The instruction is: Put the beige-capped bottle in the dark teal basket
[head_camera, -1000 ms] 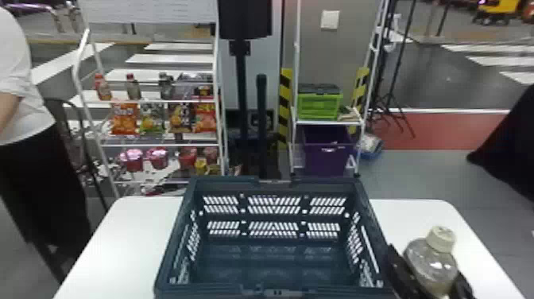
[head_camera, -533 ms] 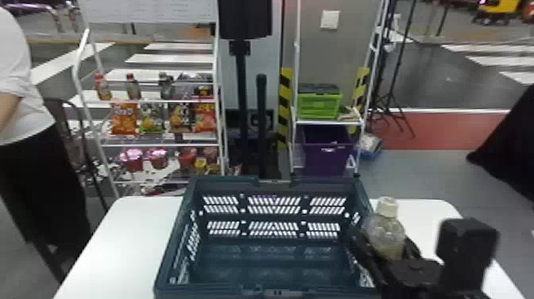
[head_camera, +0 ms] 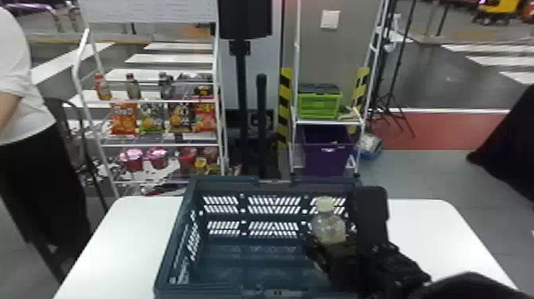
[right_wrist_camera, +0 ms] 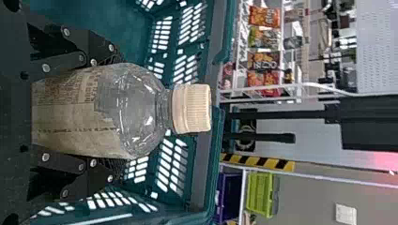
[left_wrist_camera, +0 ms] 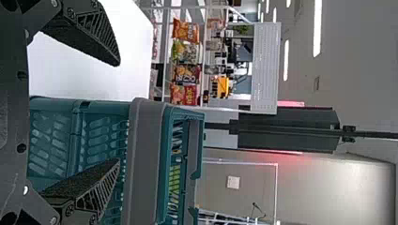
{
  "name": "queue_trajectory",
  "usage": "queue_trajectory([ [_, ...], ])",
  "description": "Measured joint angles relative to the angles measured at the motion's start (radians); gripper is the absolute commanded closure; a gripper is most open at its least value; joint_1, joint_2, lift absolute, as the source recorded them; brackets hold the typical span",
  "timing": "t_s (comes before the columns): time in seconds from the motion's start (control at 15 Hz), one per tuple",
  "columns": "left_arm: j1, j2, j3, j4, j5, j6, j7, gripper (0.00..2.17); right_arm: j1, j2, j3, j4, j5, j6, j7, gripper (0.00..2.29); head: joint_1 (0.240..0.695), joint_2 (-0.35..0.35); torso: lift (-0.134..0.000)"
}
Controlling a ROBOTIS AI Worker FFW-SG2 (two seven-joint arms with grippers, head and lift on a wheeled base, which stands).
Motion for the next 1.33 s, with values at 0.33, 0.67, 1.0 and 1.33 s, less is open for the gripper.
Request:
queue_trajectory([
  [0.33,0.007,-0.001,0.008,0.008,0.002,-0.026,0.0,0.16,-0.115,0.019,0.046,0.129,-0.009,0.096,-0.006,2.29,0.499,0.0,0.0],
  [0.67,0.008,-0.002,0.015,0.012,0.009,-0.036,-0.002,0.16,-0.157,0.019,0.054,0.229,-0.023,0.105,-0.006,1.71,0.499,0.0,0.0],
  [1.0,0.008,-0.001,0.022,0.013,0.015,-0.036,-0.004,0.16,-0.159,0.019,0.056,0.246,-0.03,0.104,-0.01,0.0,0.499,0.0,0.0],
  [1.33,0.008,0.0,0.025,0.013,0.018,-0.037,-0.008,0.16,-0.157,0.019,0.056,0.232,-0.03,0.089,-0.013,0.04,0.499,0.0,0.0],
])
